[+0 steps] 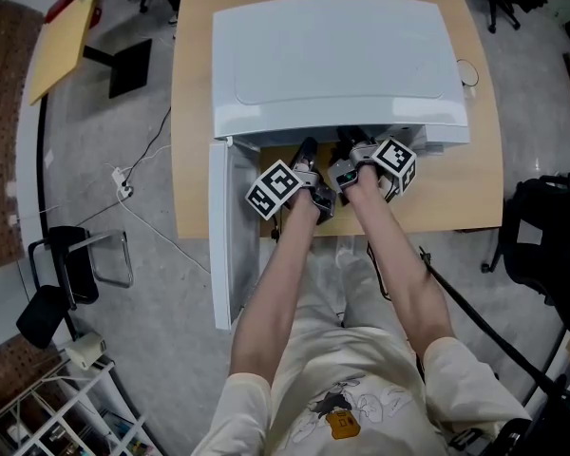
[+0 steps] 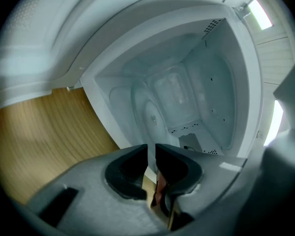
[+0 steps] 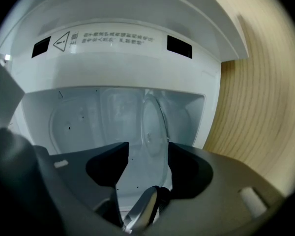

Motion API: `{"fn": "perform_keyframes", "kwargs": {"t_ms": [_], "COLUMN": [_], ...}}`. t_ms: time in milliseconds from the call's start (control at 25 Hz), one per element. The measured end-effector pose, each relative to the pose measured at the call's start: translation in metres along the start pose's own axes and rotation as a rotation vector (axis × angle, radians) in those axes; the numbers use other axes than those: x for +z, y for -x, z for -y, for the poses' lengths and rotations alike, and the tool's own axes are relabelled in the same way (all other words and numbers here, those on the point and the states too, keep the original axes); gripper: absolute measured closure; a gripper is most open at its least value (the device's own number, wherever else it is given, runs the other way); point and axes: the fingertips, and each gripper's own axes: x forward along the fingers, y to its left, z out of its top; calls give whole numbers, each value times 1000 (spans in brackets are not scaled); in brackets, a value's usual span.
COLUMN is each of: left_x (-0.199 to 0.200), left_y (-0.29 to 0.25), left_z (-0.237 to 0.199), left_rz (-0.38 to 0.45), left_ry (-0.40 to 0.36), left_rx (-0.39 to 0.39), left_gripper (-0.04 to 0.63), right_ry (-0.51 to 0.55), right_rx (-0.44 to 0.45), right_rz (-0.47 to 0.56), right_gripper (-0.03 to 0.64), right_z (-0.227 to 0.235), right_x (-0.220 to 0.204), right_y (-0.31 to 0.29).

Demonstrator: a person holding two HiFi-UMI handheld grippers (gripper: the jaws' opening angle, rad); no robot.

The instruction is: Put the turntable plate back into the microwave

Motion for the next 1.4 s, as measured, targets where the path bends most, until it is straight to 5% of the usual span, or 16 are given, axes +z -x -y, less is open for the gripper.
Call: {"fn": "perform_keyframes", "kwargs": {"t_ms": [520,800,1000,1080,1400], "left_x": [-3,-1,-1,-2,-2], "left_y": [-12,-12,-14,-15,-16], "left_z": [0,-3,-3,-3,-6], "left_rz": [-37,-36,-39,-40,-53], "left_ry": [55,64,65,64,41], "left_rx": [-5,11,13,12,11], "left_gripper": [545,552,551,551,541], "right_ry": [-57,-33,216,297,299], "right_rx": [-12,34,-58,-69,-120], "right_rz": [-34,-90,-126,-155,-244], "right_gripper": [515,477,614,615,615], "right_z": [13,3,8,9,25], "right_x": [0,-10,-13,-17,-22], "right_y": [9,21,30,27,9]}}
